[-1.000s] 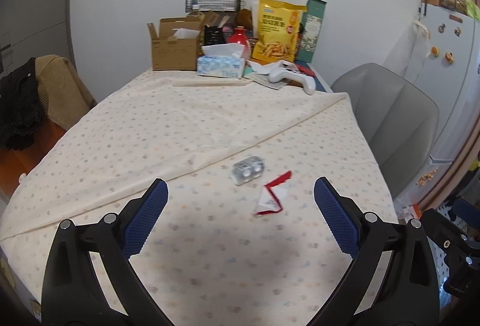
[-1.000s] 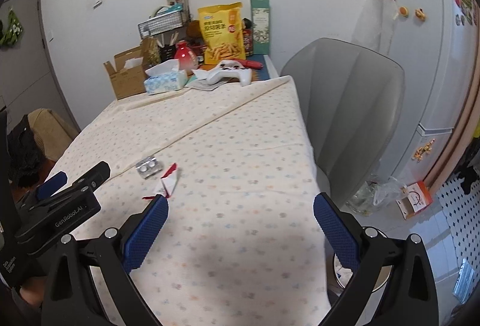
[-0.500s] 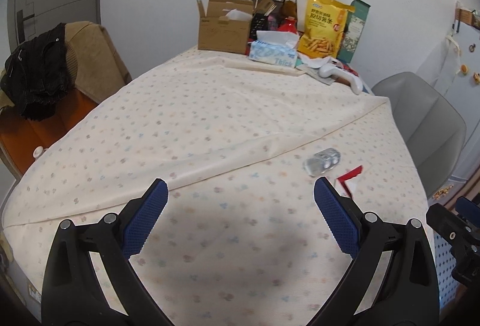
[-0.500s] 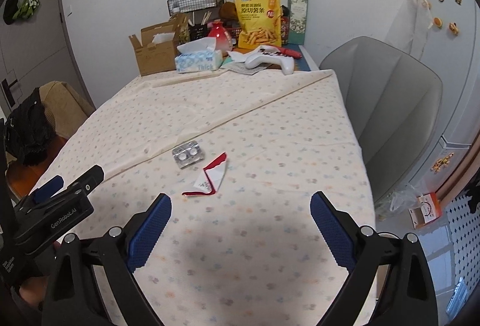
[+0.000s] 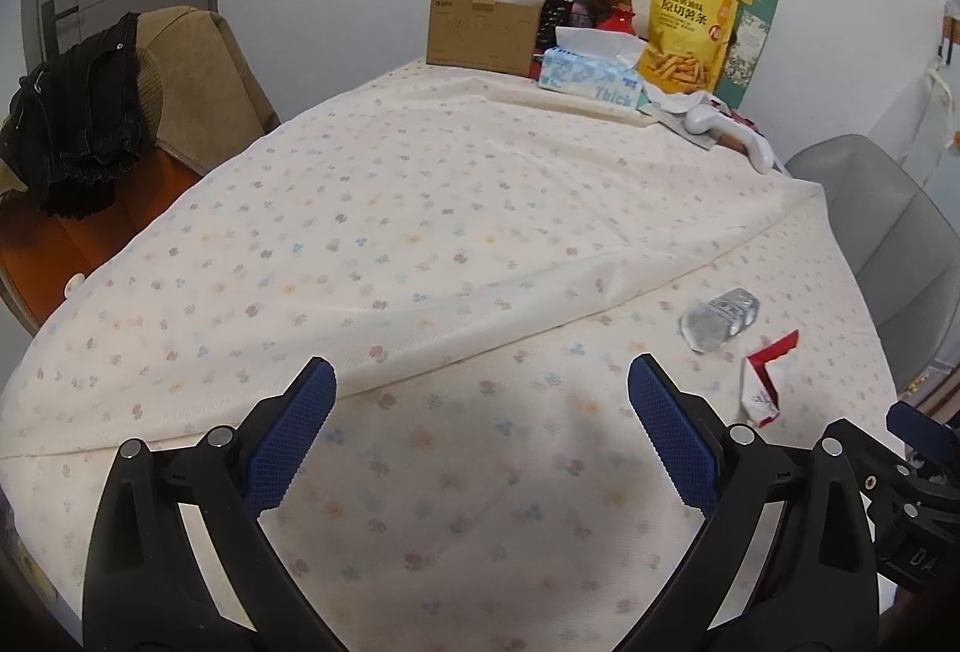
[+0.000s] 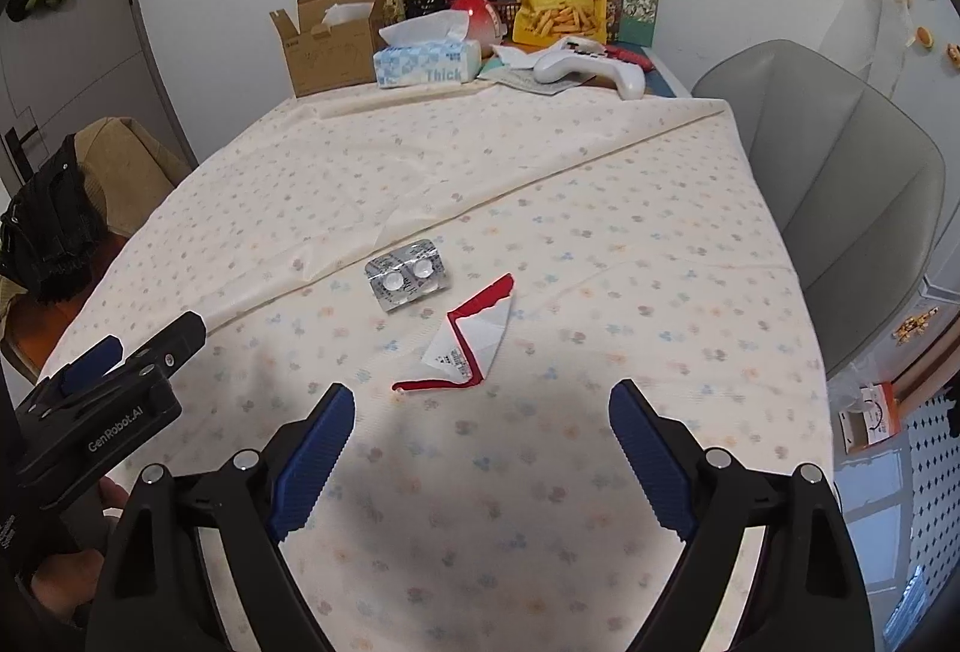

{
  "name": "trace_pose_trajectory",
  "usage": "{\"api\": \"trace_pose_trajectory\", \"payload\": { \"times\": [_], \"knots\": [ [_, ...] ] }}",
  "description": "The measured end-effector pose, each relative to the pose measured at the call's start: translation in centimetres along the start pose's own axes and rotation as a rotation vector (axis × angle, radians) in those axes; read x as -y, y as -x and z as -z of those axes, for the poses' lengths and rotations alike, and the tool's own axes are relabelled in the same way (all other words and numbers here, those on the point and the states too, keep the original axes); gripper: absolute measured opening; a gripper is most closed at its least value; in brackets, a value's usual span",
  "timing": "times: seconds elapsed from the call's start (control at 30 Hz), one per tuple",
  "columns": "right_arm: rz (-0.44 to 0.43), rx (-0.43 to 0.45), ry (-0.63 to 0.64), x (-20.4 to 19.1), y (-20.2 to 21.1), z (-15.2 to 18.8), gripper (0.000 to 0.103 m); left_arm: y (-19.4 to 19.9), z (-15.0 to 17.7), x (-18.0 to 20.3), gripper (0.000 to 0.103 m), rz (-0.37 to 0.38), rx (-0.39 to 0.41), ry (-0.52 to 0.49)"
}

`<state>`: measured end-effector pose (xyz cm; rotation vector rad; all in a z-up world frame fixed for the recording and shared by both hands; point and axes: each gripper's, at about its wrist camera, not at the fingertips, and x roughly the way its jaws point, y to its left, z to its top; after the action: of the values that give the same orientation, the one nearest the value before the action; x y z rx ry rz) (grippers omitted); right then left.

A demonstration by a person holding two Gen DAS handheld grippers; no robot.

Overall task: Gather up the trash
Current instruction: 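Move both open grippers back over the blister pack and scrap on the bed, then grasp the red-edged paper scrap with the right gripper while the left gripper grasps the blister pack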

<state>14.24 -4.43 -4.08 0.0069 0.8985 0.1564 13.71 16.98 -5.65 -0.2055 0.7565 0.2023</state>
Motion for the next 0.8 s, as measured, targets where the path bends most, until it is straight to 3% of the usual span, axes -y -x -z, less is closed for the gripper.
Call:
{"api": "trace_pose_trajectory", "payload": {
  "times": [0.43, 0.57, 0.63, 0.67, 0.8],
  "knots": [
    [0.008, -0.048, 0.016, -1.5, -4.5, -1.3, 0.080, -3.2, -0.5, -0.3, 0.097, -0.019, -0.042, -0.010],
    [0.017, -0.078, 0.034, -1.7, -5.7, -1.2, 0.067, -3.6, -0.7, -0.1, 0.097, -0.022, -0.048, -0.017],
    [0.011, -0.099, 0.036, -1.6, -6.2, -1.1, 0.057, -3.7, -0.8, 0.1, 0.097, -0.024, -0.049, -0.023],
    [0.004, -0.116, 0.035, -1.5, -6.5, -1.0, 0.044, -3.7, -0.8, 0.2, 0.097, -0.025, -0.049, -0.026],
    [-0.013, -0.110, 0.037, -1.1, -6.2, -0.7, 0.029, -3.6, -0.8, 0.7, 0.097, -0.017, -0.047, -0.034]
  ]
}}
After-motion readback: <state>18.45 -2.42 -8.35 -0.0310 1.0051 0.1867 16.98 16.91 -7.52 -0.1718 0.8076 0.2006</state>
